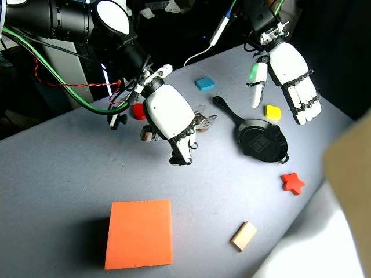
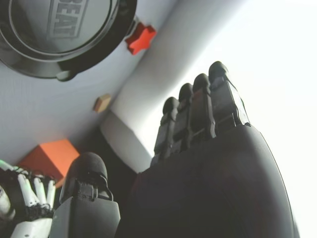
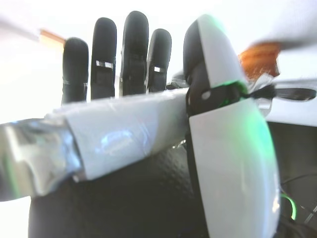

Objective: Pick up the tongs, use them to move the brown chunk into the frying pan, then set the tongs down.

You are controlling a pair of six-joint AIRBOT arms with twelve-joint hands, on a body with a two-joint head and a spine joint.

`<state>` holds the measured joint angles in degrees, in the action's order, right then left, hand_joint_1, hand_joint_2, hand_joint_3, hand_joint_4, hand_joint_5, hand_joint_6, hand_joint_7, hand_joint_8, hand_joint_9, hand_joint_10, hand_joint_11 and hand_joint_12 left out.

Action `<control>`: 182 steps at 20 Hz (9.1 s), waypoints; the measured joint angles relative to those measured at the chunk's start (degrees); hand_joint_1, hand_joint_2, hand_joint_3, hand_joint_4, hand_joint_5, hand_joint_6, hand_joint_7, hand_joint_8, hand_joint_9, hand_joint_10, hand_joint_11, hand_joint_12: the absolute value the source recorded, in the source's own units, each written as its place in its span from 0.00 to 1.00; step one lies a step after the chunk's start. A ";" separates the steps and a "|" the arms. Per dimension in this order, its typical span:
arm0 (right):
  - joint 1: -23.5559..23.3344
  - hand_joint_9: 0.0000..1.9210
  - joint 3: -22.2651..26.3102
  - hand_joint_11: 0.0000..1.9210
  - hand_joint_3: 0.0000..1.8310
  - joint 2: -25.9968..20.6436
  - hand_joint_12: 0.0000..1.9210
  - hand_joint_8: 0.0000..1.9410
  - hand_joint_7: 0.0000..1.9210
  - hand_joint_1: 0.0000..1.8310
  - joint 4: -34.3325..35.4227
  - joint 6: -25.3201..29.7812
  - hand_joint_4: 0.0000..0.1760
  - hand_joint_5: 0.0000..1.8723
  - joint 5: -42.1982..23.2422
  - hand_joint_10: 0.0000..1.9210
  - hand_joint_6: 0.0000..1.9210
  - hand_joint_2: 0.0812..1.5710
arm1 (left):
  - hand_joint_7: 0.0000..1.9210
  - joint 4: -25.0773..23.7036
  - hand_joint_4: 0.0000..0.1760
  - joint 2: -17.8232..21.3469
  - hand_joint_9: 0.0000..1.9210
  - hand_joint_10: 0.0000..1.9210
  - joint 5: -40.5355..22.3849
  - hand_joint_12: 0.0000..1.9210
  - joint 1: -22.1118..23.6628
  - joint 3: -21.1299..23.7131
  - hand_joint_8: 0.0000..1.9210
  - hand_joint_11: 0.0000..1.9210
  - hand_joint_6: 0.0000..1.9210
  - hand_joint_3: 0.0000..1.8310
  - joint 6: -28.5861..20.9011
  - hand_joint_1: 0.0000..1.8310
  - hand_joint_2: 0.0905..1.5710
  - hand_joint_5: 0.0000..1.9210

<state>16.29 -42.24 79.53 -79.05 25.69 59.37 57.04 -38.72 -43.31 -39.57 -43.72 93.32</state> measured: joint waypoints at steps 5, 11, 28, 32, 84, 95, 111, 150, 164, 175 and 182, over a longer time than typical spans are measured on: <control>-0.09 0.32 0.00 0.12 0.00 -0.04 0.81 0.00 0.49 0.61 0.09 -0.31 0.00 0.41 -0.61 0.36 0.23 0.74 | 0.01 0.04 0.16 -0.02 0.01 0.00 0.00 0.01 0.00 -0.02 0.00 0.01 0.00 0.00 0.00 0.00 0.73 0.01; -1.77 0.32 0.11 0.12 0.00 -0.52 0.82 0.00 0.49 0.61 1.49 -2.12 0.00 0.41 -1.27 0.37 0.23 0.73 | 0.01 0.42 0.16 0.00 0.00 0.00 0.00 0.00 0.00 -0.02 0.00 0.00 0.00 0.00 -0.02 0.00 0.73 0.01; -0.24 0.29 -0.15 0.10 0.00 -0.72 0.83 0.00 0.48 0.59 1.14 -2.51 0.00 0.37 -1.68 0.39 0.28 0.75 | 0.02 0.46 0.14 -0.02 0.01 0.00 0.00 0.01 0.02 -0.02 0.00 0.01 0.00 0.00 -0.02 0.00 0.74 0.02; 0.39 0.29 -1.44 0.10 0.00 -0.04 0.84 0.00 0.49 0.59 1.11 -2.38 0.00 0.38 -1.90 0.39 0.28 0.74 | 0.02 0.48 0.16 -0.07 0.01 0.00 -0.04 0.02 0.02 -0.02 0.00 0.02 0.00 0.00 -0.04 0.00 0.73 0.01; 0.72 0.47 -3.69 0.41 0.00 2.51 0.86 0.46 0.53 0.75 -0.28 -3.37 0.00 0.44 -3.67 0.70 0.56 0.71 | 0.01 0.66 0.14 -0.13 0.01 0.00 -0.26 0.04 -0.13 0.15 0.00 0.00 0.00 0.00 -0.17 0.00 0.74 0.00; 0.33 0.48 -3.69 0.40 0.00 2.51 0.87 0.44 0.54 0.75 -0.74 -3.52 0.00 0.47 -3.89 0.69 0.53 0.70 | 0.01 0.63 0.14 -0.13 0.00 0.00 -0.26 0.01 -0.13 0.15 0.00 0.00 0.00 0.00 -0.20 0.00 0.73 0.01; -0.76 0.49 -3.69 0.41 0.00 2.23 0.86 0.43 0.55 0.75 -1.18 -3.69 0.00 0.47 -4.28 0.68 0.53 0.69 | 0.02 0.63 0.12 -0.13 0.01 0.00 -0.37 0.01 -0.48 0.04 0.00 0.01 0.00 0.00 -0.17 0.00 0.74 0.00; 1.99 0.59 -4.92 0.39 0.00 1.99 0.79 0.05 0.71 0.59 -1.40 -5.07 0.00 0.46 -6.47 0.36 0.61 0.74 | 0.02 0.74 0.11 -0.42 0.01 0.00 -1.11 0.03 -0.35 0.15 0.00 0.00 0.00 0.00 -0.17 0.00 0.73 0.02; 1.99 0.82 -4.92 0.66 0.00 1.73 1.00 0.88 0.81 0.37 -1.60 -6.10 0.60 0.66 -6.58 0.97 0.87 0.87 | 0.02 0.79 0.11 -0.42 0.01 0.00 -1.09 0.04 -0.35 0.15 0.00 0.00 0.00 0.00 -0.17 0.00 0.74 0.02; 1.81 0.93 -4.92 0.96 0.01 1.73 1.00 1.00 0.87 0.42 -2.01 -6.05 1.00 0.80 -7.34 1.00 1.00 0.96 | 0.02 0.76 0.10 -0.42 0.01 0.00 -1.11 0.02 -0.35 0.17 0.00 0.00 0.00 0.00 -0.17 0.00 0.74 0.03; -0.04 0.91 -4.94 0.92 0.01 1.14 1.00 1.00 0.86 0.41 -1.60 -6.86 1.00 0.79 -6.54 1.00 1.00 0.97 | 0.03 0.76 0.09 -0.42 0.02 0.00 -1.09 0.01 -0.35 0.17 0.01 0.01 0.00 0.00 -0.17 0.00 0.73 0.04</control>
<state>16.25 -47.18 80.66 -80.64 18.83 52.84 57.80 -39.13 -44.40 -39.92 -43.55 93.14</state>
